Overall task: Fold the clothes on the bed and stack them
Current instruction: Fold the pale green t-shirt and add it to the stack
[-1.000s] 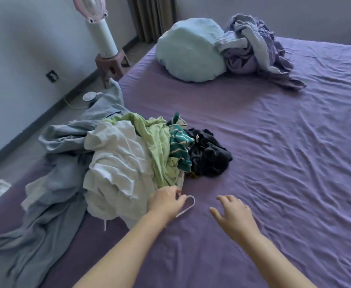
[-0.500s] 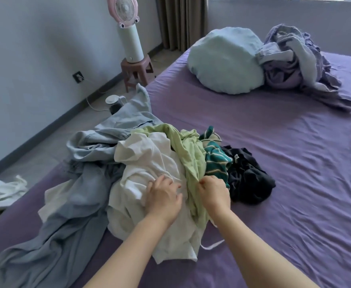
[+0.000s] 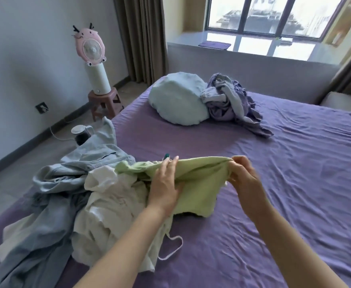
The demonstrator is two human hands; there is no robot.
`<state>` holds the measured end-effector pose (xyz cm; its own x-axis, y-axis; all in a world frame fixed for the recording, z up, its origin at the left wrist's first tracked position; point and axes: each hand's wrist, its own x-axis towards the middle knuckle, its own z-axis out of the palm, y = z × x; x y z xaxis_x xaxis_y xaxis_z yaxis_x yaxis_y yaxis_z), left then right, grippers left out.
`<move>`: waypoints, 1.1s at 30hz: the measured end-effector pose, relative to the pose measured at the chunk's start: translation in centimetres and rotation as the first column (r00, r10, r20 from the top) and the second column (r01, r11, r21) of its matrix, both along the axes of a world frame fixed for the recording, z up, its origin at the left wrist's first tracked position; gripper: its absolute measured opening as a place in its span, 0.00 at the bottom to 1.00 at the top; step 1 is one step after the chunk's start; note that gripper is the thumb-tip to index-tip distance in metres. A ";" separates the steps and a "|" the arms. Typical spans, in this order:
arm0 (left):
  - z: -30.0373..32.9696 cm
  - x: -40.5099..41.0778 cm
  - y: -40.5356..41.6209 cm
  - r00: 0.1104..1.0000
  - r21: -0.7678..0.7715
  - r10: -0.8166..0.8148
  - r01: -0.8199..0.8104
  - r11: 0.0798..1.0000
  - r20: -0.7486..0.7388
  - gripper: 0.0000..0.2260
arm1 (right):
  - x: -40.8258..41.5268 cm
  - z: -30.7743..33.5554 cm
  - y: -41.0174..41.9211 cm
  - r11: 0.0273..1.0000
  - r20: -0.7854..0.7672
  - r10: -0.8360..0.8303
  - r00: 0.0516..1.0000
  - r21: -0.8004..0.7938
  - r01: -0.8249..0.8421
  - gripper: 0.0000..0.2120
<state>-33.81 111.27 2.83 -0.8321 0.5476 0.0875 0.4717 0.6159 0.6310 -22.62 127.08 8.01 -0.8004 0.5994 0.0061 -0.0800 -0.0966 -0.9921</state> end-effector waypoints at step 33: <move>30.7 27.2 10.9 0.667 0.611 -0.423 -0.062 0.789 0.614 0.02 | 35.5 20.4 10.0 0.944 -0.032 -0.330 0.943 -0.027 0.330 0.04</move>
<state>-6.66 122.13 33.50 -0.6539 0.7449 -0.1321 -0.1925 0.0051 0.9813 12.91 137.13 28.38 -0.5572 0.8302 0.0155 -0.1460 -0.0796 -0.9861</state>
